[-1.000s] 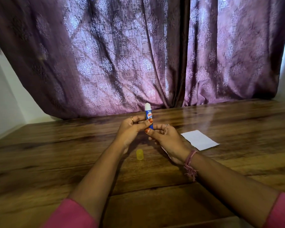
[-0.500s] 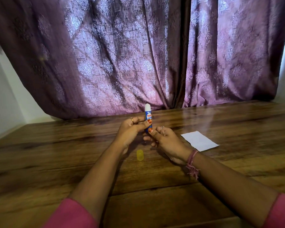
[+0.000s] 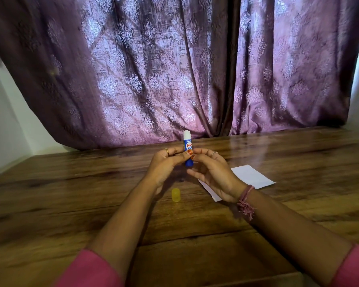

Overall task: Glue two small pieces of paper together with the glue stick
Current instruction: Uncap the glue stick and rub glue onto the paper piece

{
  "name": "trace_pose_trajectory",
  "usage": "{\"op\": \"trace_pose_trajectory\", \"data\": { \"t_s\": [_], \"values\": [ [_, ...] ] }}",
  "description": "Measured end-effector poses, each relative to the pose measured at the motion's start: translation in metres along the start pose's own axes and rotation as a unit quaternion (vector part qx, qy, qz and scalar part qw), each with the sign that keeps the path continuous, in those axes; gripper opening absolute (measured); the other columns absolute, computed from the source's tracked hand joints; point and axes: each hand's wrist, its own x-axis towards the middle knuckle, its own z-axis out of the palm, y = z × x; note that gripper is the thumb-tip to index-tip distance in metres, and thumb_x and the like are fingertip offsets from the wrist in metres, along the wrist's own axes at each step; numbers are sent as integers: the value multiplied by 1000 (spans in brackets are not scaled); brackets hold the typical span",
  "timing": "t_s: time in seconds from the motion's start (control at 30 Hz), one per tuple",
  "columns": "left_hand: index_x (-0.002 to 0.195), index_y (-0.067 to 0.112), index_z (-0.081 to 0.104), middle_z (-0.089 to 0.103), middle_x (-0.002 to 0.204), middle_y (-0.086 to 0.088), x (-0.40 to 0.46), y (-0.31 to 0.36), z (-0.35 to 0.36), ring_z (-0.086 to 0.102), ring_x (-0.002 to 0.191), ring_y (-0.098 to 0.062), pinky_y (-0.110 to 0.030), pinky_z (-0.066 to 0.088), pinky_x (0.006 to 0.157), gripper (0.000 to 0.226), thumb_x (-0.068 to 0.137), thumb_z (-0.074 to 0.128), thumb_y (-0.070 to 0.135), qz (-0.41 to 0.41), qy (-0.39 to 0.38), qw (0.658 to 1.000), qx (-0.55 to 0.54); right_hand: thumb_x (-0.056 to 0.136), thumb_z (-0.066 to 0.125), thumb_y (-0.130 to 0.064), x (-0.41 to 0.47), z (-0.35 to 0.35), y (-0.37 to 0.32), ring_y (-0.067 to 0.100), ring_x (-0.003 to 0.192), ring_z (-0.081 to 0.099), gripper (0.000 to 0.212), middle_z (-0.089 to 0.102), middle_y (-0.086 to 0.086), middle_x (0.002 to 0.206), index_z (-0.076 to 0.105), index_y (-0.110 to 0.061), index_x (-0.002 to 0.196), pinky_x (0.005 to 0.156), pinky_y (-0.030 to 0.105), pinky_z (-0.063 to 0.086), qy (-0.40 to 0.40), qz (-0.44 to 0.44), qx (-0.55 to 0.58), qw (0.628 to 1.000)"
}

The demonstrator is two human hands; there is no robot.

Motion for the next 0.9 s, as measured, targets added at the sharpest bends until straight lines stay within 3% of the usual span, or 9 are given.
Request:
{"op": "trace_pose_trajectory", "data": {
  "t_s": [0.17,0.3,0.43,0.53,0.63,0.7,0.77,0.83,0.9],
  "values": [
    [97,16,71,74,91,-13,-1,4,5,68,76,-26,-45,50,73,20,77,75,16,15,14,1000,16,94,54,-13,1,-7,-7,16,78,70,23,73,7,89,60,-5,115,73,27,59,-17,0,31,999],
    [99,8,61,74,81,-9,1,6,8,70,70,-19,-33,56,62,31,72,77,11,26,31,999,12,90,62,-15,2,-11,-7,18,84,71,11,75,6,89,66,-10,99,76,30,60,-18,-2,16,1000],
    [94,8,58,72,71,-2,2,3,12,69,65,-16,-30,56,61,24,76,74,5,39,37,998,26,89,63,-13,3,-15,-9,16,82,71,10,74,6,90,66,-10,98,77,31,60,-11,-1,2,1000],
    [95,9,57,72,74,-1,2,1,14,69,69,-17,-37,55,71,23,78,73,5,59,34,997,46,90,62,-12,4,-17,-12,16,82,72,10,75,7,91,66,-9,98,76,31,60,-12,-5,-7,1000],
    [100,15,58,74,83,2,0,1,17,71,79,-13,-30,58,71,30,76,74,5,89,10,993,72,89,62,-12,4,-20,-16,14,79,72,10,76,6,86,66,-8,97,66,31,60,-19,-8,-8,1000],
    [105,16,58,71,96,1,-2,0,19,68,89,-12,-28,56,76,36,76,76,6,104,11,988,116,90,62,-13,5,-25,-19,17,81,71,11,74,10,90,66,-7,98,68,33,60,-10,-9,-18,1000],
    [107,15,57,65,100,2,-3,0,18,63,87,-7,-21,50,78,33,79,74,8,135,25,961,241,90,62,-14,6,-34,-22,22,88,69,15,71,13,98,65,-6,102,81,38,59,12,-10,-45,999],
    [105,15,61,61,97,2,-4,1,17,56,78,-3,-12,41,72,24,83,66,6,197,16,889,414,90,62,-15,6,-43,-25,23,92,68,18,69,15,104,64,-5,105,84,38,56,27,-7,-60,998],
    [102,13,67,61,98,-3,-6,2,18,55,81,-11,-14,35,71,21,84,58,5,242,-31,819,519,90,62,-16,4,-51,-30,18,89,69,17,68,13,104,64,-7,104,75,30,58,30,-3,-74,997]
  ]
}}
